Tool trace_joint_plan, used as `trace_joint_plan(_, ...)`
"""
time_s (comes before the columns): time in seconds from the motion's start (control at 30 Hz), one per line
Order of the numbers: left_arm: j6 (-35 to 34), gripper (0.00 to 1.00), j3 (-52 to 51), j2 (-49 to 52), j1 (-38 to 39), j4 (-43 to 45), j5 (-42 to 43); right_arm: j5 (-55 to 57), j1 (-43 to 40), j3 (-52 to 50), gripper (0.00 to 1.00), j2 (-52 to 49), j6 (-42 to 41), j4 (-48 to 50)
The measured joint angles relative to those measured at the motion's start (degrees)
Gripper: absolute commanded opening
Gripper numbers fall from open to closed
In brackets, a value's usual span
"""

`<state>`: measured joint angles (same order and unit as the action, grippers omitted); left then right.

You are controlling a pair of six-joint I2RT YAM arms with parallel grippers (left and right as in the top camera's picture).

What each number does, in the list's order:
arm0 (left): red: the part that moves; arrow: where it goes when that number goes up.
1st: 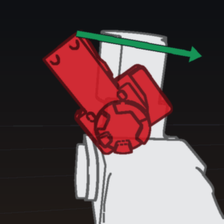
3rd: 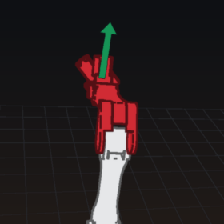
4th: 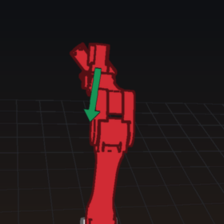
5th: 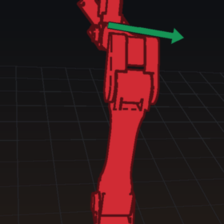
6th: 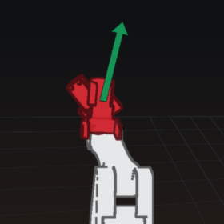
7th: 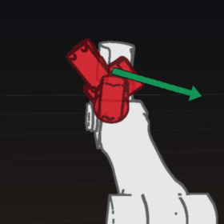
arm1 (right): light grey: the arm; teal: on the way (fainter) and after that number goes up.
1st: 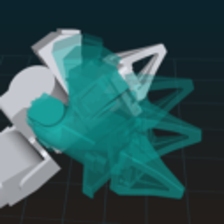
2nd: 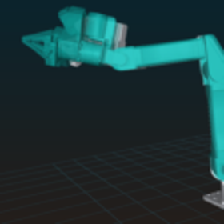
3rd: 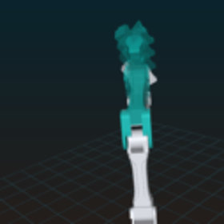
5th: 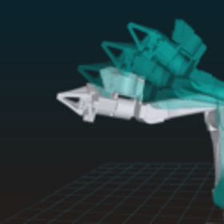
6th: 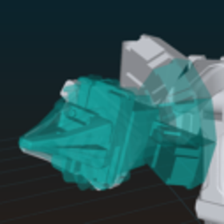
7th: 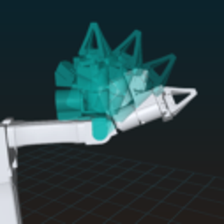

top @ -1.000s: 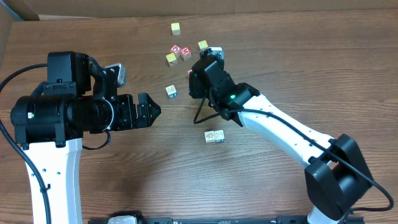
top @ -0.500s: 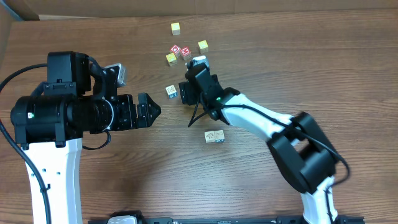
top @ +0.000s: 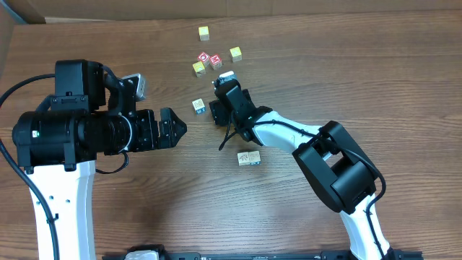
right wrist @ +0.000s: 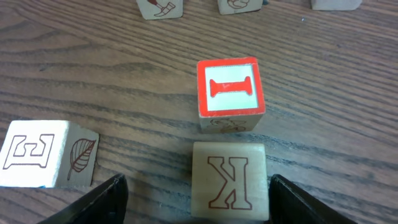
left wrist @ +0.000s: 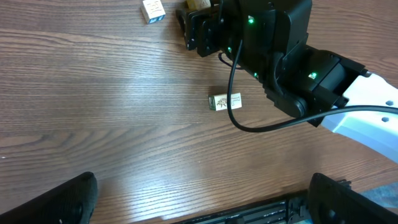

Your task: Flip 5 blocks

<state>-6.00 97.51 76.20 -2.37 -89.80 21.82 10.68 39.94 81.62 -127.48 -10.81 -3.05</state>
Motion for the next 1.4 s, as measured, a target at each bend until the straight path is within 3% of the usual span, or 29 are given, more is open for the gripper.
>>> trace_joint_plan(0.13,0.00,1.00,0.00,0.00,0.00,0.00,0.00,0.83,-0.11,0.00,0.58,0.04,0.57,0.42)
trace_joint_plan(0.4,0.00,1.00,0.00,0.00,0.00,0.00,0.00,1.84,-0.15,0.00,0.57,0.66,0.39,0.33)
trace_joint_plan(0.6,0.00,1.00,0.00,0.00,0.00,0.00,0.00,2.14,-0.17,0.00,0.30,0.68,0.70,0.37)
trace_joint_plan(1.07,0.00,1.00,0.00,0.00,0.00,0.00,0.00,2.23,-0.15,0.00,0.28,7.98,0.50,-6.49)
trace_joint_plan(1.4,0.00,1.00,0.00,0.00,0.00,-0.02,0.00,-0.98,-0.15,0.09,0.30,31.39,-3.34,-30.29)
